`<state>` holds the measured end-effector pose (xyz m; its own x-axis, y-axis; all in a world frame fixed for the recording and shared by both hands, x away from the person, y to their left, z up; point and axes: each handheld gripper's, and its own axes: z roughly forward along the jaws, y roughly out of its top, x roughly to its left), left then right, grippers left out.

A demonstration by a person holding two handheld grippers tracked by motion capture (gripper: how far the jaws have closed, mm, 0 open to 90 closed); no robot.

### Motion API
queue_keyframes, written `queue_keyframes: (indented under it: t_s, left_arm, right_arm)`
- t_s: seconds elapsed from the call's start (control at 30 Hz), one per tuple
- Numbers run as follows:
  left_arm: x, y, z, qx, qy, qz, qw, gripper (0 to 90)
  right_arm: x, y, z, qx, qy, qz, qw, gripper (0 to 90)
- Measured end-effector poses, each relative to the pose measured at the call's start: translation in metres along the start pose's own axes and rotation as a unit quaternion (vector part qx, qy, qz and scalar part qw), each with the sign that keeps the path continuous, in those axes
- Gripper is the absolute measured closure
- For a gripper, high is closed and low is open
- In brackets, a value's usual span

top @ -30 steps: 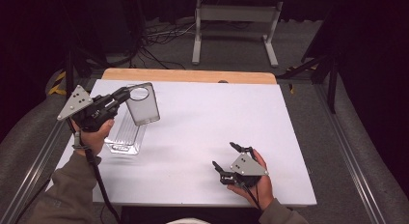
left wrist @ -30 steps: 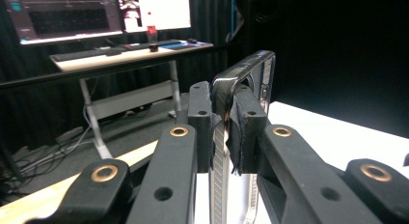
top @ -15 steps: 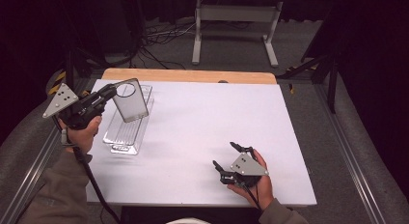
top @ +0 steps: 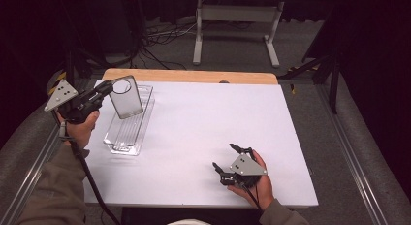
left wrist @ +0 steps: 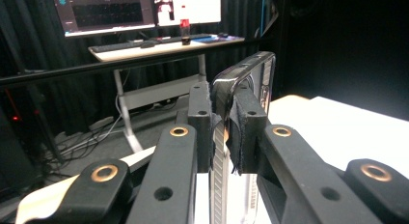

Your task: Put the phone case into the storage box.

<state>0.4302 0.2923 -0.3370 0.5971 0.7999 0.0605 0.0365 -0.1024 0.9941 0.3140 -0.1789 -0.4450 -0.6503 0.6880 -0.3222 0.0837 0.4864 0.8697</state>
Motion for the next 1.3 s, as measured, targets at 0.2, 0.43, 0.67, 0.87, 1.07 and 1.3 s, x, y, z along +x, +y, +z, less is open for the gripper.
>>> queue_keyframes:
  t_s: [0.2, 0.43, 0.67, 0.87, 1.07, 1.3]
  left_arm:
    - [0.013, -0.006, 0.017, 0.012, -0.003, 0.005, 0.9999, 81.1]
    - [0.027, -0.011, 0.037, 0.029, 0.007, 0.005, 0.9996, 81.1]
    - [0.033, -0.014, 0.058, 0.055, 0.006, 0.015, 0.9984, 81.0]
    - [0.032, -0.018, 0.07, 0.07, 0.0, 0.022, 0.9973, 81.0]
    - [0.035, -0.025, 0.082, 0.074, -0.006, 0.018, 0.9971, 81.0]
    - [0.039, -0.033, 0.098, 0.084, -0.009, 0.017, 0.9963, 80.9]
  right_arm:
    - [-0.001, -0.002, 0.003, 0.007, -0.002, 0.006, 1.0, 20.1]
    - [0.0, -0.003, 0.003, 0.012, -0.001, 0.001, 0.9999, 20.0]
    - [-0.005, -0.006, 0.002, 0.019, -0.007, 0.0, 0.9998, 19.5]
    - [-0.005, -0.007, 0.004, 0.028, -0.008, -0.004, 0.9996, 19.2]
    - [-0.005, -0.007, 0.003, 0.031, -0.011, -0.008, 0.9994, 19.1]
    - [-0.004, -0.009, 0.002, 0.037, -0.014, -0.011, 0.9992, 19.1]
